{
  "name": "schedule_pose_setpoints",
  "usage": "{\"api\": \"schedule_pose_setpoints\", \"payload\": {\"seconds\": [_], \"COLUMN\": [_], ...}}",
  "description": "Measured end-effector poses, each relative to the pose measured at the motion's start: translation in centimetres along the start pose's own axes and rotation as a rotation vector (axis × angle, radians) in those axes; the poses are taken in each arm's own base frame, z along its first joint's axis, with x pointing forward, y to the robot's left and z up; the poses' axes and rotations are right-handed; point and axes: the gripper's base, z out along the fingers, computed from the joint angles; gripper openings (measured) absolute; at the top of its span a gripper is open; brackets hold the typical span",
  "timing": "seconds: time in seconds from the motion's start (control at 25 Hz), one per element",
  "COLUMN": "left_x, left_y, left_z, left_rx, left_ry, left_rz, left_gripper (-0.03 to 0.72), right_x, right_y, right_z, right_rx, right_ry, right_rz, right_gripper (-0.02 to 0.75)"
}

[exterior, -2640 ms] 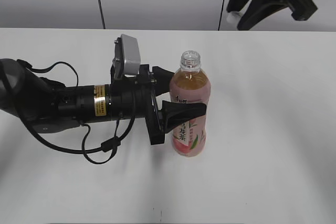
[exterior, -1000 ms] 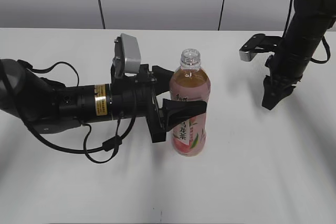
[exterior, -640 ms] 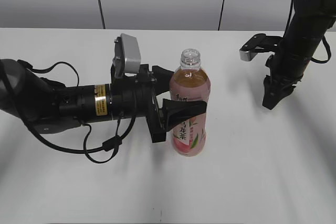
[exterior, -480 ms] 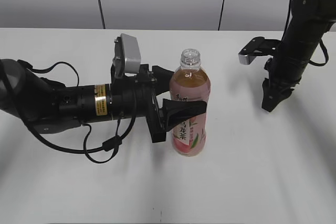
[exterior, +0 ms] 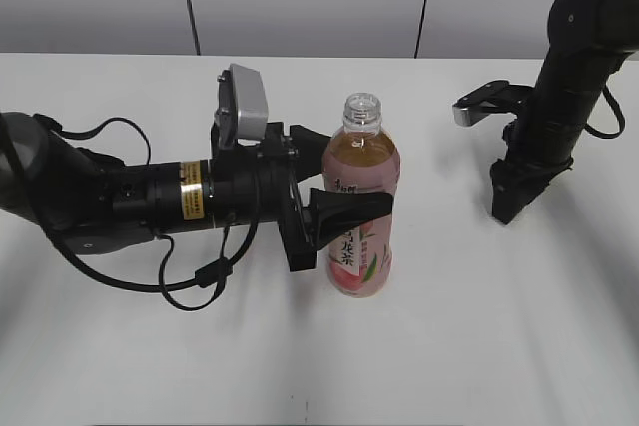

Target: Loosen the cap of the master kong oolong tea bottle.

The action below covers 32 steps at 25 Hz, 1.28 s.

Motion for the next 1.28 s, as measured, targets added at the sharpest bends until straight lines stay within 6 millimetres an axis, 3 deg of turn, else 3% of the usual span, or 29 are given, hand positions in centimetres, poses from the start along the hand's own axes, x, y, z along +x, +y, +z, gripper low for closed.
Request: {"api": "schedule_pose_setpoints", "payload": {"seconds": [0.12,0.16,0.44,0.56,0.6,0.8,1.08,1.28], "left_x": [0.0,0.0,0.0,0.0,0.0,0.0,0.0,0.0], "left_y": [0.0,0.0,0.0,0.0,0.0,0.0,0.0,0.0], "left_z": [0.0,0.0,0.0,0.0,0.0,0.0,0.0,0.0], "left_rx": [0.000,0.000,0.001,0.002,0.002,0.002,0.001,0.000], "left_ry": [0.000,0.000,0.000,0.000,0.000,0.000,0.001,0.001], "left_rz": [0.000,0.000,0.000,0.000,0.000,0.000,0.000,0.000], "left_gripper": [0.463,0.463,0.463,0.463,0.463,0.463,0.463,0.463], "right_x": [-0.1,-0.1,0.2,-0.2,-0.5,-1.0,0.5,3.1], "right_y": [0.2,0.2,0.6,0.5,0.5,0.1,0.7,3.0], "right_z": [0.1,0.1,-0.8,-2.7,-4.2,-6.7,-13.1,-17.9], "right_rx": [-0.022,-0.029,-0.047,-0.038,-0.045,0.007,0.197,0.285], "right_ry": [-0.008,-0.007,0.025,0.013,0.017,-0.018,-0.071,-0.131], "right_rz": [0.079,0.099,0.192,0.235,0.256,0.368,0.486,0.482], "right_gripper": [0.566,0.580,0.587,0.587,0.587,0.587,0.544,0.491]}}
